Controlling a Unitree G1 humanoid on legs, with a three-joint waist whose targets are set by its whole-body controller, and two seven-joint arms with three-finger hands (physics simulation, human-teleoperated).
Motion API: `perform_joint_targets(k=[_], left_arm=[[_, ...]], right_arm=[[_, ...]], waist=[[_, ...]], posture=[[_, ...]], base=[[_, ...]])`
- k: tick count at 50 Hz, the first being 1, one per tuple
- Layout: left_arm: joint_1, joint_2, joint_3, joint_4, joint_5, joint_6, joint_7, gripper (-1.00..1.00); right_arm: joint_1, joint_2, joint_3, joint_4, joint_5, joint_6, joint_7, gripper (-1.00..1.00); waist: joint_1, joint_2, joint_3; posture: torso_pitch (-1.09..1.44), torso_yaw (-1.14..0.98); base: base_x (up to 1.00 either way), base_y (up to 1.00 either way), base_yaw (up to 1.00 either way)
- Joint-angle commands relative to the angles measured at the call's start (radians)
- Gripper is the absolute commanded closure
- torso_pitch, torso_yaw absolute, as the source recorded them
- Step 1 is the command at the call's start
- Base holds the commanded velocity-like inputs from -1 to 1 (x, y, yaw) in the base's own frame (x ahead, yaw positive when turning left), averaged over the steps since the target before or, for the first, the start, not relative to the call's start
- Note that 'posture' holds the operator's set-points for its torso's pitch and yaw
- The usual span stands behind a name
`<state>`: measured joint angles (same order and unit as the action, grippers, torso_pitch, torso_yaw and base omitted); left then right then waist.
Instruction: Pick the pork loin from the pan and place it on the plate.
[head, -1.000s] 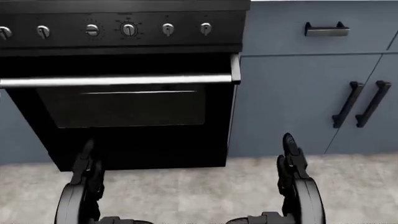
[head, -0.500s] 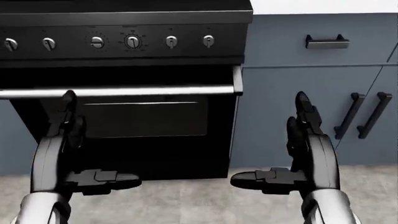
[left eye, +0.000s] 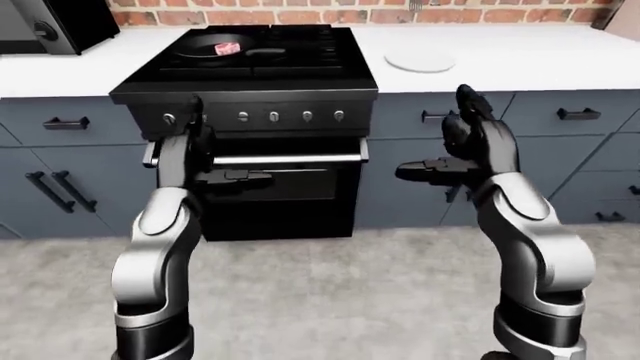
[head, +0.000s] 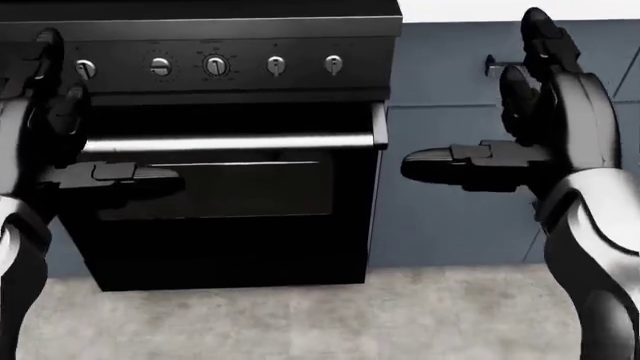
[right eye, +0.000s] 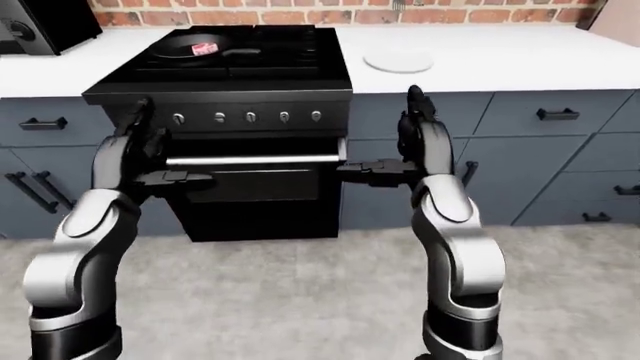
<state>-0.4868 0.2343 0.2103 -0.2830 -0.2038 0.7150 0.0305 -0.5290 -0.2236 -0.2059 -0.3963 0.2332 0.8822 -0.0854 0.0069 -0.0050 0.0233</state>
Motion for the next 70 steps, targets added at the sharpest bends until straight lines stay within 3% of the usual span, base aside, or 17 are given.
perform_joint_targets(k=[1,23,24,34,38,40,42,44,50,53,54,56,63,65,67,68,70], left_arm=[[-0.046,0.021,0.013,-0.039,-0.017,0.009,0.008,-1.00],[-0.231,0.155,0.073,-0.118,-0.157,0.248,0.089,-1.00],[-0.239,0.162,0.078,-0.124,-0.162,0.262,0.094,-1.00],[-0.256,0.182,0.085,-0.120,-0.190,0.273,0.110,-1.00],[-0.261,0.188,0.086,-0.127,-0.199,0.284,0.116,-1.00],[-0.254,0.190,0.086,-0.125,-0.199,0.277,0.115,-1.00],[-0.255,0.192,0.087,-0.129,-0.202,0.282,0.117,-1.00],[-0.258,0.197,0.092,-0.130,-0.206,0.290,0.119,-1.00],[-0.263,0.205,0.094,-0.126,-0.213,0.290,0.124,-1.00],[-0.261,0.205,0.091,-0.124,-0.213,0.286,0.125,-1.00],[-0.263,0.205,0.093,-0.128,-0.216,0.292,0.128,-1.00],[-0.264,0.206,0.091,-0.129,-0.216,0.293,0.129,-1.00],[-0.273,0.211,0.097,-0.134,-0.223,0.304,0.134,-1.00],[-0.268,0.212,0.096,-0.131,-0.222,0.297,0.133,-1.00],[-0.272,0.214,0.099,-0.135,-0.227,0.305,0.136,-1.00],[-0.272,0.215,0.100,-0.136,-0.228,0.307,0.137,-1.00],[-0.264,0.214,0.096,-0.132,-0.225,0.296,0.134,-1.00]], right_arm=[[-0.049,-0.019,-0.025,-0.026,0.032,0.021,-0.009,-1.00],[-0.301,-0.218,-0.144,-0.064,0.376,0.273,-0.188,-1.00],[-0.314,-0.227,-0.151,-0.066,0.399,0.285,-0.203,-1.00],[-0.326,-0.271,-0.143,-0.057,0.500,0.266,-0.272,-1.00],[-0.323,-0.284,-0.139,-0.051,0.524,0.251,-0.292,-1.00],[-0.321,-0.287,-0.138,-0.055,0.537,0.252,-0.304,-1.00],[-0.320,-0.290,-0.136,-0.056,0.547,0.251,-0.311,-1.00],[-0.320,-0.292,-0.135,-0.057,0.557,0.250,-0.320,-1.00],[-0.321,-0.302,-0.130,-0.057,0.582,0.246,-0.337,-1.00],[-0.321,-0.307,-0.129,-0.057,0.590,0.246,-0.342,-1.00],[-0.321,-0.309,-0.130,-0.056,0.593,0.245,-0.343,-1.00],[-0.324,-0.314,-0.131,-0.053,0.598,0.243,-0.345,-1.00],[-0.318,-0.317,-0.125,-0.053,0.605,0.235,-0.352,-1.00],[-0.319,-0.320,-0.126,-0.057,0.609,0.238,-0.355,-1.00],[-0.317,-0.321,-0.124,-0.056,0.608,0.234,-0.354,-1.00],[-0.317,-0.321,-0.124,-0.056,0.608,0.235,-0.355,-1.00],[-0.317,-0.322,-0.124,-0.059,0.610,0.237,-0.356,-1.00]], waist=[[0.000,0.001,-0.022],[0.004,-0.001,-0.001],[0.000,0.002,-0.025],[-0.005,-0.009,0.006],[-0.007,0.018,0.008],[-0.011,0.059,0.006],[-0.007,0.043,0.006],[-0.009,0.057,0.008],[0.006,0.009,0.009],[0.015,-0.061,-0.007],[0.005,-0.037,0.001],[0.006,-0.059,0.013],[-0.011,0.002,0.019],[-0.018,0.037,0.015],[-0.021,0.102,-0.011],[-0.012,0.059,0.000],[-0.009,0.072,0.002]], posture=[[0.00,0.00],[0.00,0.00],[0.00,0.00],[0.00,0.00],[0.00,0.00],[0.00,0.00],[0.00,0.00],[0.00,0.00],[0.00,0.00],[0.00,0.00],[0.00,0.00],[0.00,0.00],[0.00,0.00],[0.00,0.00],[0.00,0.00],[0.00,0.00],[0.00,0.00]], base=[[0.00,0.00,0.00],[0.00,0.00,0.00],[0.07,0.00,0.00],[0.15,0.00,0.00],[0.24,0.00,0.00],[0.25,0.00,0.00],[0.26,0.00,0.00],[0.25,0.00,0.00],[0.25,0.00,0.00],[0.25,0.00,0.00],[0.26,0.00,0.00],[0.25,0.00,0.00],[0.25,0.00,0.00],[0.25,0.00,0.00],[0.25,0.00,0.00],[0.24,0.00,0.00],[0.25,0.00,0.00]])
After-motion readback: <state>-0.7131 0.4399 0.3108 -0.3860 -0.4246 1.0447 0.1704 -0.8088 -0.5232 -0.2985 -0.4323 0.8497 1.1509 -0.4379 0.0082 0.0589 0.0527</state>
